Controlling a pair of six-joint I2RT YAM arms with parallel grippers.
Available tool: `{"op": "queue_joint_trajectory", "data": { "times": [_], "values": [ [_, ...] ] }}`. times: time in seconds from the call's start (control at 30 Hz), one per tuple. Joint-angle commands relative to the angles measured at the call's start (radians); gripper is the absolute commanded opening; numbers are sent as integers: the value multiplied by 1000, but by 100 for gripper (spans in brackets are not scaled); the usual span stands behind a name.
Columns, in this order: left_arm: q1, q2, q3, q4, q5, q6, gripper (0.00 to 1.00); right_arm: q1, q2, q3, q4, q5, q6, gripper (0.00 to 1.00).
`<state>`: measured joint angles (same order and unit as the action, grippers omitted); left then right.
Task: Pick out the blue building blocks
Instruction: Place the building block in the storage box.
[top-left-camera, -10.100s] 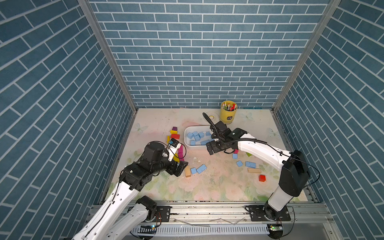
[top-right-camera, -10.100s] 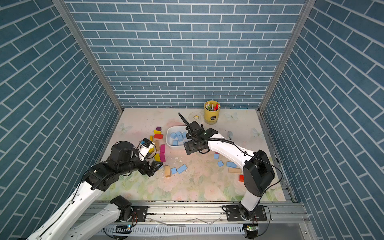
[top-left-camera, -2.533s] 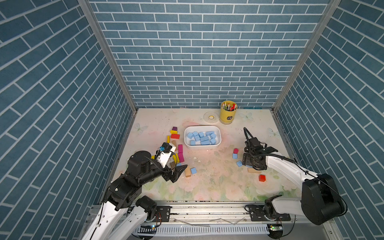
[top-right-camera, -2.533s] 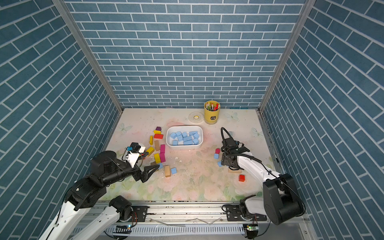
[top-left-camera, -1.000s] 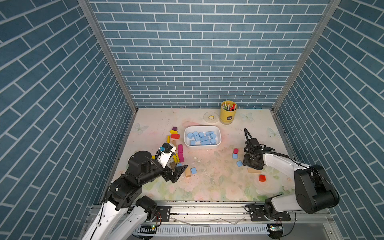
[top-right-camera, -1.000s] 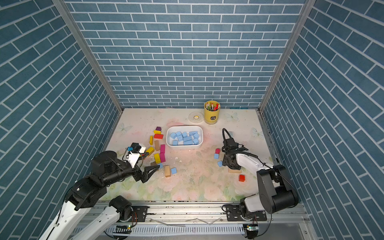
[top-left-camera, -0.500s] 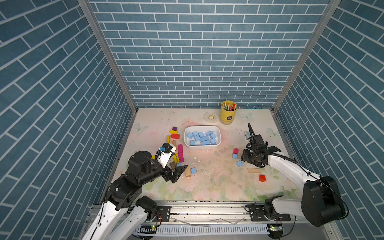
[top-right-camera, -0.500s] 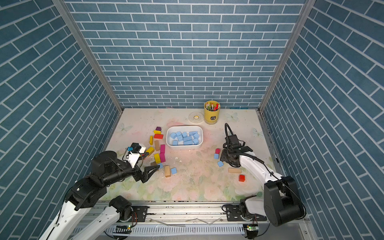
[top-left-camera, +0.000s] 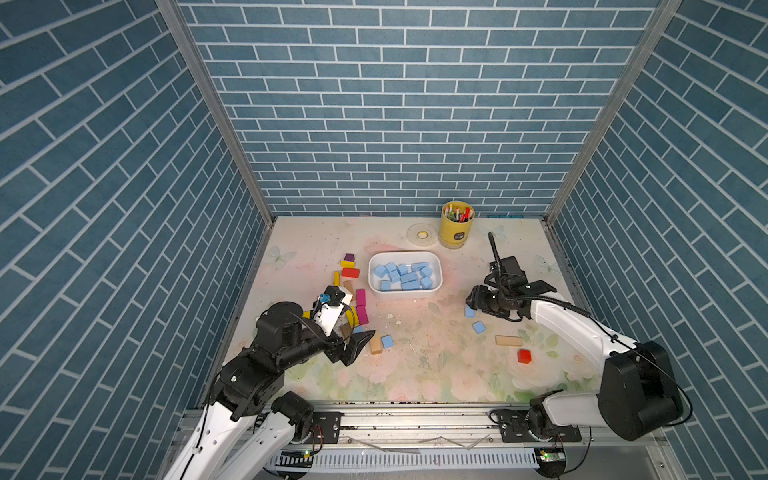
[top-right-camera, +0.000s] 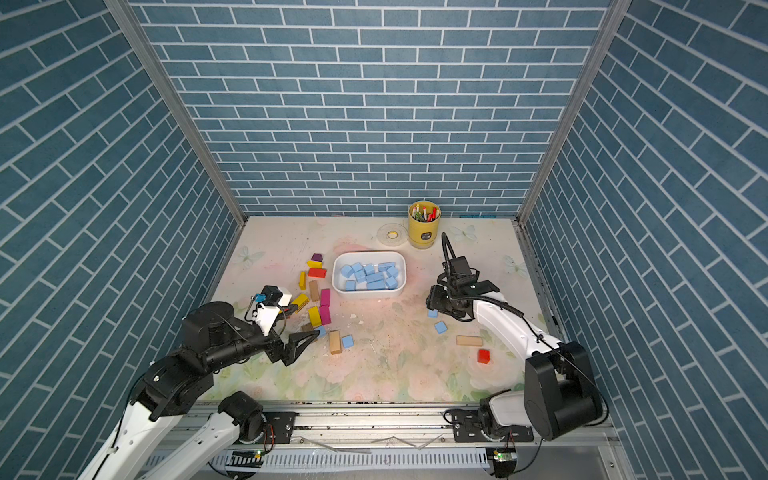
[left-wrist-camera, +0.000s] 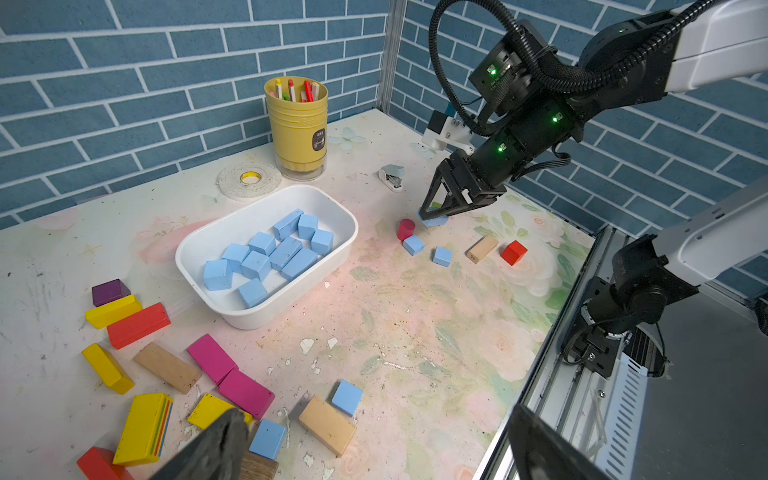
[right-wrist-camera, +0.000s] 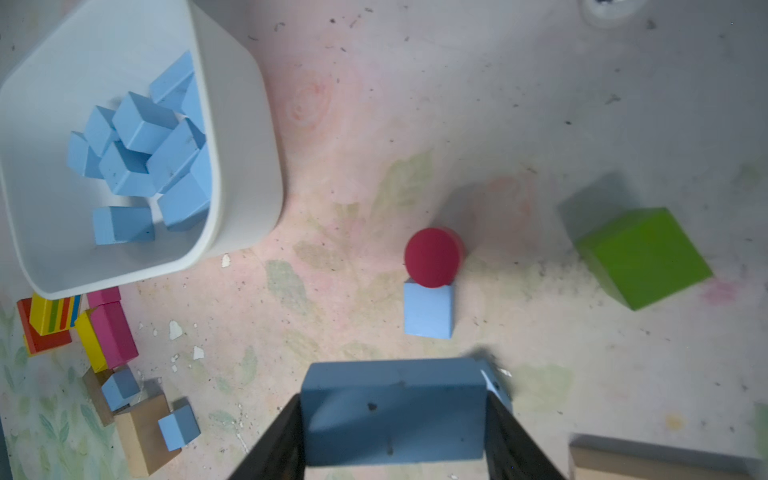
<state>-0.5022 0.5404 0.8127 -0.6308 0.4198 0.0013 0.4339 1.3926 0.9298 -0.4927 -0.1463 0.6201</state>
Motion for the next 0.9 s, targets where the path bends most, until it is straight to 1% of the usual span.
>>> {"op": "queue_joint_trajectory", "data": {
  "times": [0.0, 0.23, 0.4, 0.67, 0.87],
  "values": [
    [0, 0, -10, 10, -3, 13, 99, 55, 59, 72, 5, 2, -13, 36],
    [0, 0, -10, 9, -3, 13, 99, 164, 194, 232, -11, 19, -13, 35],
    [0, -2, -10, 10, -1, 14, 99, 221, 296, 373, -48, 34, -29, 35],
    [1, -6, -8, 9, -1, 15, 99, 259, 477, 582, -125, 51, -60, 35],
    [0, -7, -7, 9, -1, 15, 99, 270, 574, 686, -163, 51, -76, 37]
  ]
}}
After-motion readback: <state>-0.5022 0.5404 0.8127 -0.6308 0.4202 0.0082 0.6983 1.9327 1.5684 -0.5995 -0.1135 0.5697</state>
